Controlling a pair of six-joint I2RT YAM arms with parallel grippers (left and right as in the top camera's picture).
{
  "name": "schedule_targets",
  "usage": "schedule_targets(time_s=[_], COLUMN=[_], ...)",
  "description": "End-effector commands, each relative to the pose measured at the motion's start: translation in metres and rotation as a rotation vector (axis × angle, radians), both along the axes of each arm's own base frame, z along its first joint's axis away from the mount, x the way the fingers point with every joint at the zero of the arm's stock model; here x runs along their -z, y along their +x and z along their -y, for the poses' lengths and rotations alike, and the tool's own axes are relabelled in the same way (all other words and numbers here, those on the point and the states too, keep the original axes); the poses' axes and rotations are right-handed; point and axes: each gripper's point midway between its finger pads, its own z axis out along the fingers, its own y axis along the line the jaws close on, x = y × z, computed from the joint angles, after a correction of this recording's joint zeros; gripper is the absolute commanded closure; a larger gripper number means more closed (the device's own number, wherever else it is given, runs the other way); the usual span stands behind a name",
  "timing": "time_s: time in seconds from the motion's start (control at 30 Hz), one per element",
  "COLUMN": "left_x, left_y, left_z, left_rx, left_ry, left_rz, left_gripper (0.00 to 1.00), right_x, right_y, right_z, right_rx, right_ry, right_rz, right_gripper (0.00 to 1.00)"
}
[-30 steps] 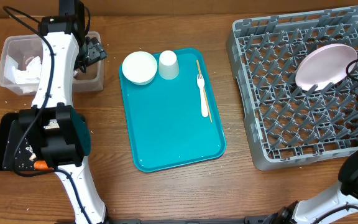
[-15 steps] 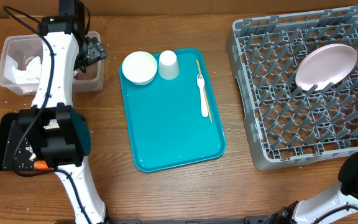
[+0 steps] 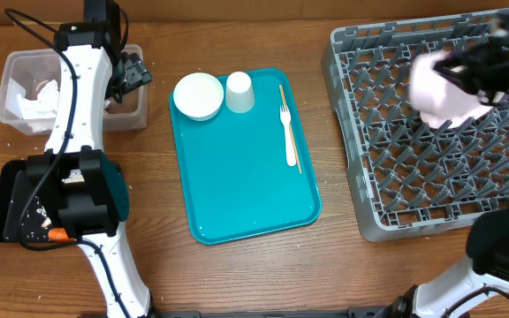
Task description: Sort waste into correct bins and load items into the dishwasher rack
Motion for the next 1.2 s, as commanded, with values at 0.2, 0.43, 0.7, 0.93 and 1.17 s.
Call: schedule_targets(time_s=[0.2, 0.43, 0.7, 0.93, 1.17], left_x=[-0.01, -0.01, -0.01, -0.01, -0.01], left_y=[0.004, 0.004, 0.004, 0.004, 0.004], left_z=[-0.001, -0.001, 0.0, 0.0, 0.0], left_rx=[-0.024, -0.024, -0.023, -0.023, -0.023], left_ry=[-0.007, -0.007, -0.007, -0.007, -0.007], left_rz=[0.034, 0.034, 0.034, 0.034, 0.034], left_gripper=[0.0, 0.0, 0.0, 0.0, 0.0], right_x=[-0.018, -0.001, 0.031, 0.065, 0.076], right_y=[0.052, 0.096, 0.116, 0.116, 0.112], right_z=[-0.083, -0.084, -0.083, -0.081, -0.082], right_rx=[-0.104, 0.083, 0.133, 0.225, 0.263], right_ry=[0.101, 0.021, 0.046, -0.077, -0.114], right_rz=[0.186, 0.204, 0.128, 0.026, -0.03], right_gripper=[0.96, 0.96, 0.96, 0.96, 0.96])
